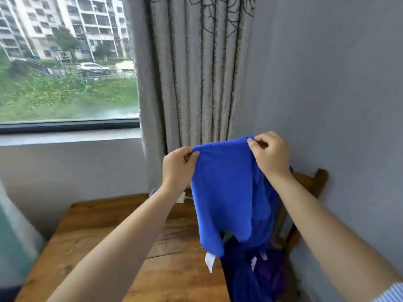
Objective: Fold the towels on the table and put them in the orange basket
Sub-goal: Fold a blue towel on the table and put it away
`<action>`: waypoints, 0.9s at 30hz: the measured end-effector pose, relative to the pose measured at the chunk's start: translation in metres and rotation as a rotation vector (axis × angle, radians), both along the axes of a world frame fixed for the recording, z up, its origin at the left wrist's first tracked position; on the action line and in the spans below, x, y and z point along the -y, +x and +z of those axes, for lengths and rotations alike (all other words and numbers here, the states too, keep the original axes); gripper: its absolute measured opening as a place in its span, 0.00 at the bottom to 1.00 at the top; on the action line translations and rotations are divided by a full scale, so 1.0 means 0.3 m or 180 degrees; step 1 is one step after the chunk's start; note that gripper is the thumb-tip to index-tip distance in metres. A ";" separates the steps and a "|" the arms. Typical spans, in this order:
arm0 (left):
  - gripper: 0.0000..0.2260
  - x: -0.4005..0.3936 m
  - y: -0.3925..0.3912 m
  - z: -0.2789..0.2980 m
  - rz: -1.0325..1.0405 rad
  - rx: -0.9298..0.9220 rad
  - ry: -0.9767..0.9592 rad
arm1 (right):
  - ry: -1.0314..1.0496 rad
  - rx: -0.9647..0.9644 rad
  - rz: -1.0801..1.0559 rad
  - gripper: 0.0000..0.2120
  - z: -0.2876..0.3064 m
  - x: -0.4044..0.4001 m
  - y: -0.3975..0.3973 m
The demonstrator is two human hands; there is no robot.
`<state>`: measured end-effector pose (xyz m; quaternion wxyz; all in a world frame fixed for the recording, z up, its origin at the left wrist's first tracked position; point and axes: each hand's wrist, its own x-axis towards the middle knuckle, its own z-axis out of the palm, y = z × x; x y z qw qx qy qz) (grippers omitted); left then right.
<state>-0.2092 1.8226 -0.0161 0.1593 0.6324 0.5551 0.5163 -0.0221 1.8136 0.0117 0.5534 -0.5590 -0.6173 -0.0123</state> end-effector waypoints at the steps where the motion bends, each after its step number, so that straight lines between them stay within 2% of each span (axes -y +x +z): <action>1: 0.19 0.038 -0.081 -0.014 0.0137 -0.0028 -0.0058 | -0.0097 -0.0005 0.0139 0.09 -0.023 0.011 -0.078; 5: 0.11 0.143 -0.319 -0.078 0.0456 -0.0137 -0.0399 | -0.0564 -0.0008 0.0465 0.08 -0.121 0.019 -0.312; 11: 0.08 0.285 -0.666 -0.176 0.1362 -0.0332 -0.0442 | -0.0994 -0.0060 0.0940 0.07 -0.265 -0.006 -0.619; 15: 0.08 0.373 -0.834 -0.300 0.1508 -0.0619 -0.0735 | -0.1436 -0.0110 0.1095 0.07 -0.420 -0.030 -0.727; 18: 0.09 0.442 -0.877 -0.468 0.1130 -0.1170 -0.1649 | -0.2073 0.0153 0.1141 0.07 -0.600 -0.026 -0.759; 21: 0.10 0.504 -0.853 -0.661 0.0298 -0.1839 -0.3187 | -0.3165 0.0909 0.1119 0.10 -0.817 0.005 -0.742; 23: 0.12 0.544 -0.818 -0.769 -0.0223 -0.2079 -0.4033 | -0.3898 0.1367 0.1067 0.13 -0.940 0.042 -0.707; 25: 0.13 0.562 -0.802 -0.847 -0.0258 -0.1987 -0.4431 | -0.4260 0.1643 0.1059 0.12 -1.022 0.072 -0.681; 27: 0.14 0.556 -0.802 -0.891 -0.0061 -0.1857 -0.4534 | -0.4398 0.1732 0.1088 0.10 -1.079 0.084 -0.669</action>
